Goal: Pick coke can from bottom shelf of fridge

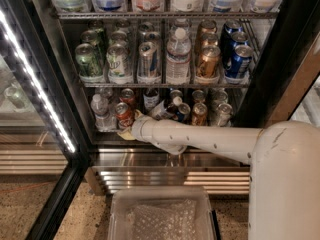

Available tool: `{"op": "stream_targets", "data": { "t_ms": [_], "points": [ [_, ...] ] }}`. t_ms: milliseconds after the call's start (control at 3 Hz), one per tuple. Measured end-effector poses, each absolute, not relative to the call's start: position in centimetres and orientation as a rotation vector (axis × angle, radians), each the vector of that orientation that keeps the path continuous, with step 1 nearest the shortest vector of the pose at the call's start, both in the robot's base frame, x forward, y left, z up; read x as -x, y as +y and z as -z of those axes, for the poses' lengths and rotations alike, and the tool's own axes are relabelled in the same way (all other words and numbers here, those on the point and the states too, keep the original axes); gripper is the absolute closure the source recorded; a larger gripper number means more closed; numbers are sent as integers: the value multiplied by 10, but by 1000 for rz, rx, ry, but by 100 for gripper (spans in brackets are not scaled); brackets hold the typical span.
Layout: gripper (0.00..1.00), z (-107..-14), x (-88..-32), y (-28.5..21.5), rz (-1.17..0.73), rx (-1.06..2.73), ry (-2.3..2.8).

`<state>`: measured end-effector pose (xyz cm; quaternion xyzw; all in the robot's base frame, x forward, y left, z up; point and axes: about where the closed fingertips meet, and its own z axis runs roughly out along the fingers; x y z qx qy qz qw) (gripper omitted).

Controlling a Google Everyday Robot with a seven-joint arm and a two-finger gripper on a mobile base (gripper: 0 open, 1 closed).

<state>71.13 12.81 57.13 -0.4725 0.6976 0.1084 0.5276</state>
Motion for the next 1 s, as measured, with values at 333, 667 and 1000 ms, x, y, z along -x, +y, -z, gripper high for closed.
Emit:
{"op": "stream_targets", "data": {
  "t_ms": [333, 667, 1000],
  "points": [
    [40, -569, -714, 143, -293, 1154, 1647],
    [59, -575, -717, 161, -325, 1187, 1607],
    [82, -576, -717, 155, -325, 1187, 1607]
  ]
}}
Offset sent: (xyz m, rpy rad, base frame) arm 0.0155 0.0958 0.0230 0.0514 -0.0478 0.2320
